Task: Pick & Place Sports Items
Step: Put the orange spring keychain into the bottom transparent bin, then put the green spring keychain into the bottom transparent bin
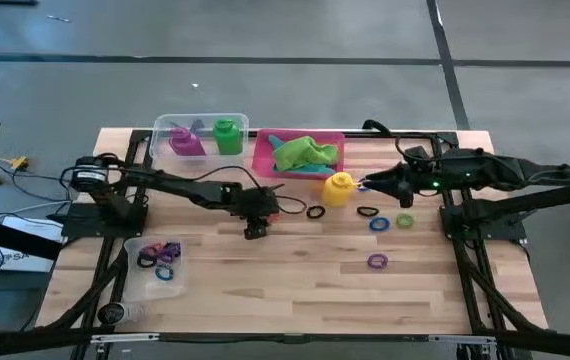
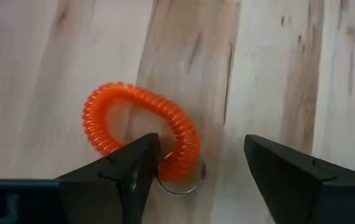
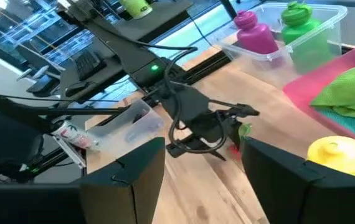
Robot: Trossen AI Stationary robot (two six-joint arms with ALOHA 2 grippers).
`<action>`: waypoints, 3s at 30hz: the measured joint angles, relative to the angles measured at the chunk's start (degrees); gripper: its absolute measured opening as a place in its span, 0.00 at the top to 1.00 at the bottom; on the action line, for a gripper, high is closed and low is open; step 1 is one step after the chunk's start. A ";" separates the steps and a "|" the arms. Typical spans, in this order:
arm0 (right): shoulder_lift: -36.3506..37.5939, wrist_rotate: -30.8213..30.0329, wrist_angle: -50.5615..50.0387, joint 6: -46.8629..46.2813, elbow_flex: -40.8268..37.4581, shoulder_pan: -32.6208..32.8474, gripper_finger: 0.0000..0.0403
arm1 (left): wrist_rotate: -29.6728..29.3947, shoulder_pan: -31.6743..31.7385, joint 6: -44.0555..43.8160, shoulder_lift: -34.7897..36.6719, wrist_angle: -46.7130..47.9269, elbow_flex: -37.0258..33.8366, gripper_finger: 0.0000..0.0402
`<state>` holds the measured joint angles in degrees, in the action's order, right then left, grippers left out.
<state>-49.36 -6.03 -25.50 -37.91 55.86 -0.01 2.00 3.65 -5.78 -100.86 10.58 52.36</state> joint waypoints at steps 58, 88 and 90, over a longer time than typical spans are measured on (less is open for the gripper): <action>-12.25 -2.93 5.11 -4.55 0.00 0.00 0.59 | 18.02 -24.92 -17.27 38.91 45.88 -0.28 0.99; -12.24 -7.14 8.20 -4.35 0.00 0.00 0.59 | 11.19 -34.95 -25.59 38.84 55.47 -0.25 0.51; -12.24 -7.12 8.20 -4.35 0.00 0.00 0.59 | 11.10 -34.70 -26.52 38.84 55.71 -0.24 0.49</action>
<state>-61.60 -13.15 -17.30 -42.26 55.86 -0.01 13.10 -31.05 -32.30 -62.02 66.29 52.12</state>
